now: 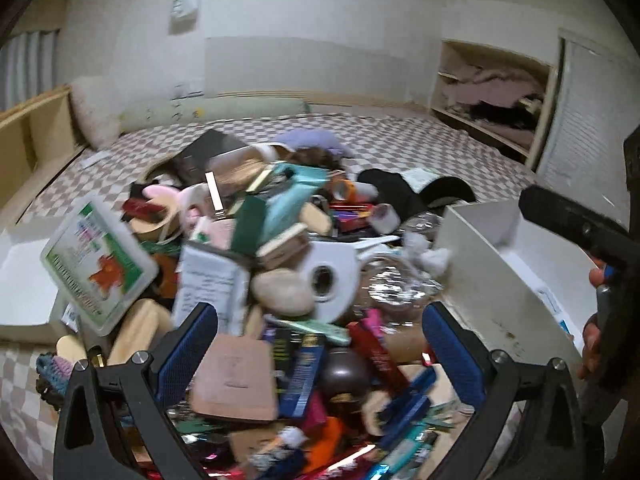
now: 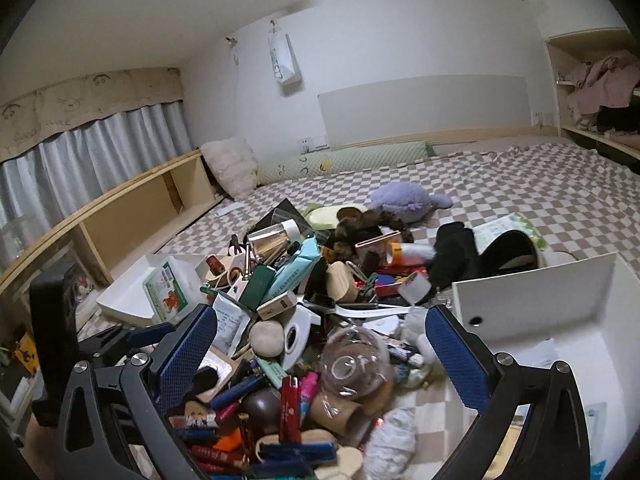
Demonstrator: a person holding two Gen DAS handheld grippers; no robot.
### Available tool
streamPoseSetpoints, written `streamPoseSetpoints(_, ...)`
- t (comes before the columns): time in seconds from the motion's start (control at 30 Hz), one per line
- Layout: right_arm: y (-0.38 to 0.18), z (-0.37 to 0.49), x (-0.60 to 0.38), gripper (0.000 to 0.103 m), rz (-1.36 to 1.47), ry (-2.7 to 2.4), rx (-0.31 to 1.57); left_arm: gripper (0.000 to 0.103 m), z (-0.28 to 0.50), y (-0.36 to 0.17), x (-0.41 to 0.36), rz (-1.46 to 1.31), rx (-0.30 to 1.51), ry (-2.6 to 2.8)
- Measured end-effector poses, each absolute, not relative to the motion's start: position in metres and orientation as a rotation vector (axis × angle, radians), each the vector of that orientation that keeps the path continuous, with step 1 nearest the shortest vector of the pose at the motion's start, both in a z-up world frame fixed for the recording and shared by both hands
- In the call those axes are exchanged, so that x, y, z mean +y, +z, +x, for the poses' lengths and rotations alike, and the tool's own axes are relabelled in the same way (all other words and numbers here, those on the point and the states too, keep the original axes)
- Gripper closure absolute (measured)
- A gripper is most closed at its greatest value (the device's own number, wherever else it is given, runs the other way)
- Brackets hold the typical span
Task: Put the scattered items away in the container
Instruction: 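Move both tools back over the pile of items, then lower the right tool onto the red lighter while the left tool reaches into the pile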
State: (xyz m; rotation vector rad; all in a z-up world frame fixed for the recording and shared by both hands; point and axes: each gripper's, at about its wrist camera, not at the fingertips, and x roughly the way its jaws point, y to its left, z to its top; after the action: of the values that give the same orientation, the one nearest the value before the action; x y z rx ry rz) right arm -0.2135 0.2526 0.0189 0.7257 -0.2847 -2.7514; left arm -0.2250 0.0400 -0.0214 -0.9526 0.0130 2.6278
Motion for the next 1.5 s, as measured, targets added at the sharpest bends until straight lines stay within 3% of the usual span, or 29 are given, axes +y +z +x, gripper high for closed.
streamPoseSetpoints(0.33, -0.041, -0.242, 0.235, 0.000, 0.885, -2.654, -0.376, 0.002, -0.237, -0.043, -0.021, -1.018, -0.031, 2.703)
streamPoseSetpoints(0.4, -0.054, -0.243, 0.235, 0.012, 0.929, -2.625, -0.398, 0.002, -0.235, -0.048, -0.032, -1.040, -0.055, 2.714)
streamPoseSetpoints(0.43, -0.060, -0.242, 0.234, 0.031, 0.955, -2.618, -0.397, 0.002, -0.235, -0.051, -0.037, -1.053, -0.064, 2.713)
streamPoseSetpoints(0.47, -0.066, -0.242, 0.232, 0.038, 0.980, -2.601, -0.392, 0.002, -0.236, -0.054, -0.042, -1.066, -0.071, 2.711)
streamPoseSetpoints(0.57, -0.081, -0.239, 0.227, 0.042, 1.053, -2.546, -0.376, 0.007, -0.236, -0.062, -0.056, -1.120, -0.099, 2.721)
streamPoseSetpoints(0.63, -0.087, -0.236, 0.221, 0.047, 1.079, -2.526, -0.348, 0.017, -0.236, -0.064, -0.062, -1.140, -0.132, 2.718)
streamPoseSetpoints(0.73, -0.092, -0.235, 0.209, 0.051, 1.104, -2.506, -0.290, 0.019, -0.237, -0.066, -0.066, -1.163, -0.154, 2.722)
streamPoseSetpoints(0.97, -0.105, -0.238, 0.185, 0.077, 1.146, -2.513, -0.111, 0.023, -0.238, -0.071, -0.061, -1.183, -0.088, 2.718)
streamPoseSetpoints(1.17, -0.106, -0.238, 0.199, 0.086, 1.159, -2.484, -0.196, 0.026, -0.237, -0.076, -0.058, -1.204, -0.015, 2.722)
streamPoseSetpoints(1.37, -0.107, -0.238, 0.206, 0.087, 1.171, -2.470, -0.252, 0.050, -0.233, -0.076, -0.058, -1.200, 0.023, 2.717)
streamPoseSetpoints(1.5, -0.110, -0.239, 0.204, 0.087, 1.192, -2.448, -0.263, 0.051, -0.234, -0.077, -0.056, -1.184, 0.078, 2.722)
